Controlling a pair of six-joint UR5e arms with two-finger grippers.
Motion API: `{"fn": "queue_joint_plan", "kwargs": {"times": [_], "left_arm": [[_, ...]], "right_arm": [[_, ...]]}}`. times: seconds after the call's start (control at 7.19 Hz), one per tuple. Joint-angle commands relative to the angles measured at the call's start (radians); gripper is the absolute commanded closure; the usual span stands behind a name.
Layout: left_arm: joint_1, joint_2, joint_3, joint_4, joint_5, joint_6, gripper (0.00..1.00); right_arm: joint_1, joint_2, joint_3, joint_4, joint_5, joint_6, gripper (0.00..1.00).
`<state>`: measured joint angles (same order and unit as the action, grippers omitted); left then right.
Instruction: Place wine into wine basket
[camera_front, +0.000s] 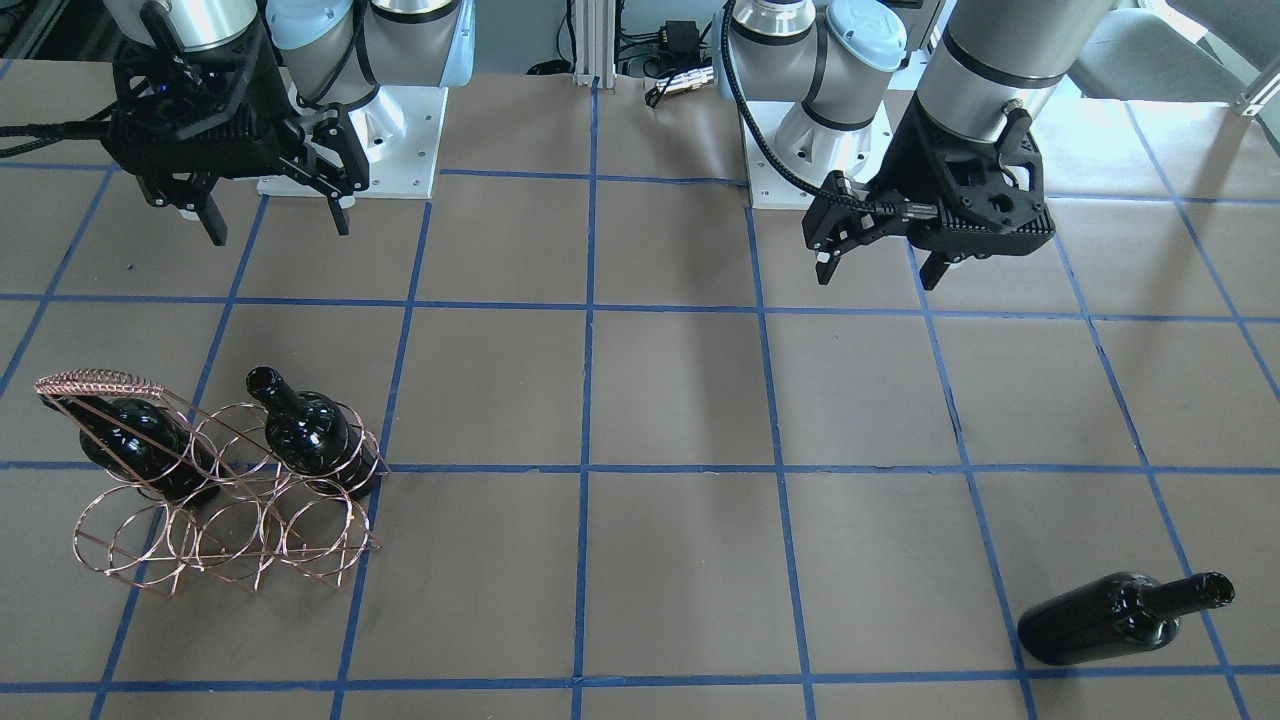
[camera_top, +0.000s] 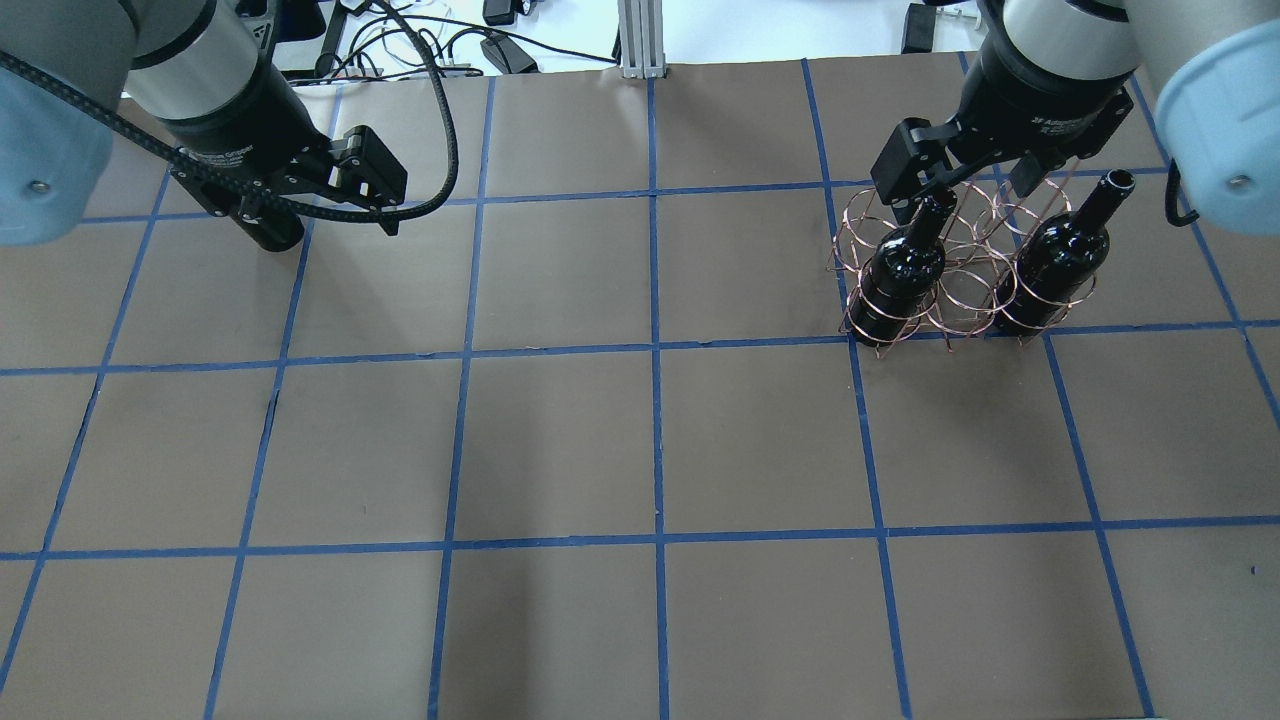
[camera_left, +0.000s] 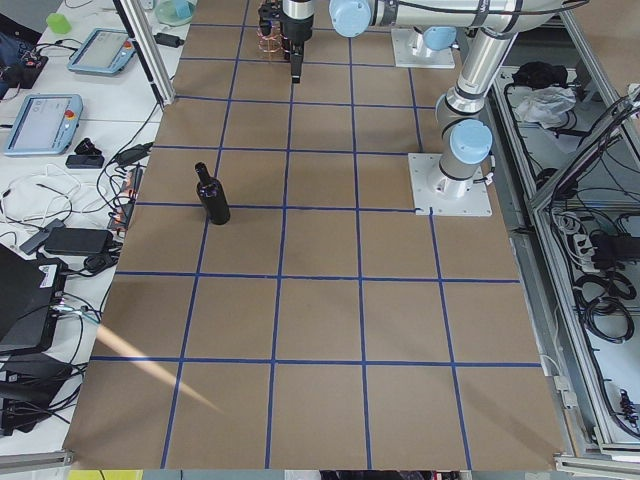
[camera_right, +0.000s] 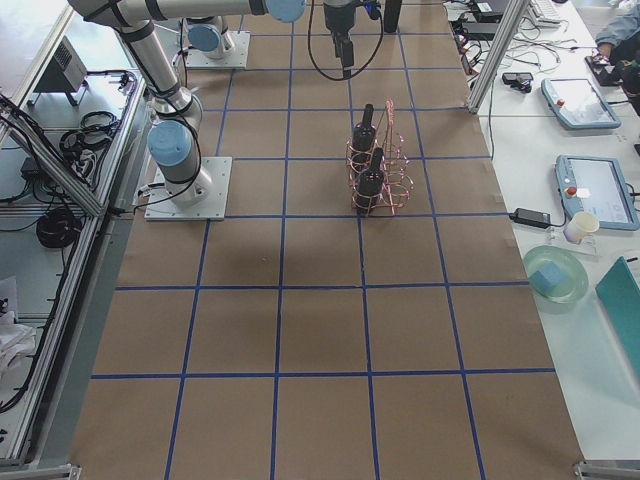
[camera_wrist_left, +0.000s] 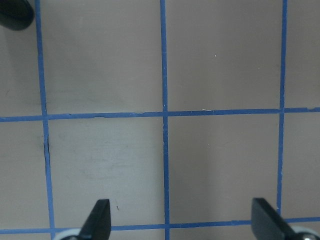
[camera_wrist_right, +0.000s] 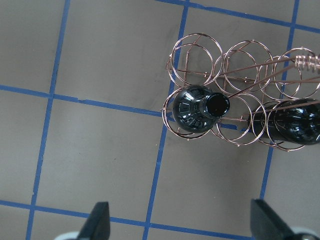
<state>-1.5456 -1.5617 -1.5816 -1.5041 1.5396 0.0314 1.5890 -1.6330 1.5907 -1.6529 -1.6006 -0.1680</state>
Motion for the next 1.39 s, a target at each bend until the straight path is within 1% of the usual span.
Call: {"fn": "queue_joint_plan", "kwargs": {"times": [0.0, 0.28, 0.42, 0.97, 1.25], "left_arm": [[0.004, 0.003, 0.000, -0.002, 0.001, 0.001, 0.00], [0.010, 0.002, 0.002, -0.001, 0.019, 0.002, 0.00], [0.010, 0.002, 0.002, 0.005, 0.087, 0.002, 0.00], [0.018, -0.014, 0.015, 0.002, 0.083, 0.005, 0.00], [0.056, -0.020, 0.018, -0.002, 0.085, 0.007, 0.00]], "right_arm": [[0.000, 0.002, 0.000, -0.004, -0.001, -0.001, 0.00], [0.000, 0.002, 0.000, -0.004, 0.001, -0.001, 0.00], [0.000, 0.002, 0.000, -0.004, -0.001, -0.001, 0.00], [0.000, -0.001, 0.000, -0.001, -0.001, -0.002, 0.00], [0.002, -0.001, 0.000, 0.001, -0.001, -0.001, 0.00]]}}
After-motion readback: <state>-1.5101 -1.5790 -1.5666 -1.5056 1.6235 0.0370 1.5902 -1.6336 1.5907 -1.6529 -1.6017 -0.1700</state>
